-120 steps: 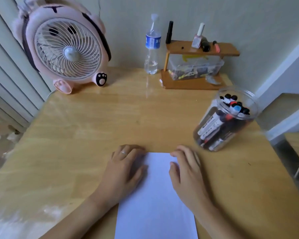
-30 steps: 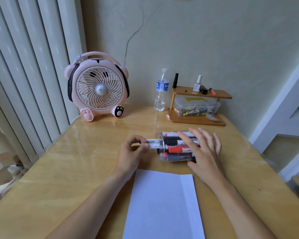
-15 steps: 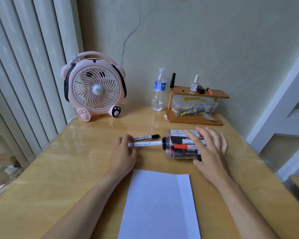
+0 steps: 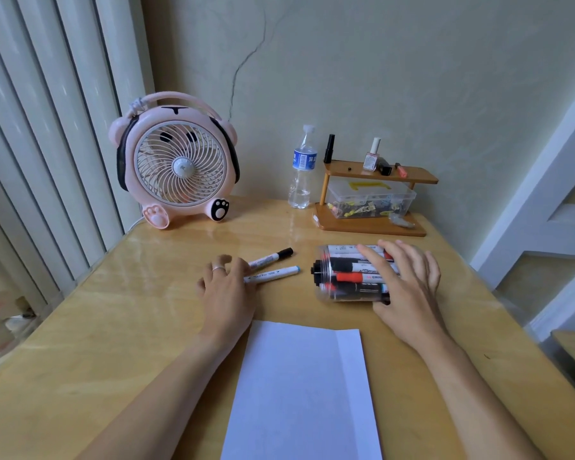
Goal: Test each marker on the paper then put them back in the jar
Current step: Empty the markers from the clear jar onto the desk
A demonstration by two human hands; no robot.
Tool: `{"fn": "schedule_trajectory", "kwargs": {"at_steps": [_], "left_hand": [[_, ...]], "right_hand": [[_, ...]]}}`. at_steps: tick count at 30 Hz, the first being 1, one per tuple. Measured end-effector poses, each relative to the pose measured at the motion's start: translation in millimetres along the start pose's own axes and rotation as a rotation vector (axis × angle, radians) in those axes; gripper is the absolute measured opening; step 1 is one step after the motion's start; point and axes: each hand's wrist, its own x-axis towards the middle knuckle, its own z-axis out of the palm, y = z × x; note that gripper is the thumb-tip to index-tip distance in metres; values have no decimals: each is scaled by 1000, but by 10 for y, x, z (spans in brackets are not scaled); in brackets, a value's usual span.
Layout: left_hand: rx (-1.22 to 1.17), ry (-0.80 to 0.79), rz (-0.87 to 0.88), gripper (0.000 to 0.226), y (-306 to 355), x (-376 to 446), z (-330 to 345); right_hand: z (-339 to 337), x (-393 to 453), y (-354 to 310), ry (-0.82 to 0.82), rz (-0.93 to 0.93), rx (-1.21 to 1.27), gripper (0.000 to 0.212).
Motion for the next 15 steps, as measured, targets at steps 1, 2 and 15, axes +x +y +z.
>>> {"fn": "schedule_trajectory", "kwargs": {"at_steps": [1, 2, 15], "left_hand": [[-41, 41, 61, 22, 20, -5, -19], [-109, 72, 151, 25, 49, -7, -45], [-1195, -444, -122, 33, 661, -158, -147]], "right_hand": [[-12, 11, -34, -8, -16, -1, 113], [-25, 22, -64, -15, -32, -3, 114], [-354, 212, -311, -14, -154, -53, 119]]}}
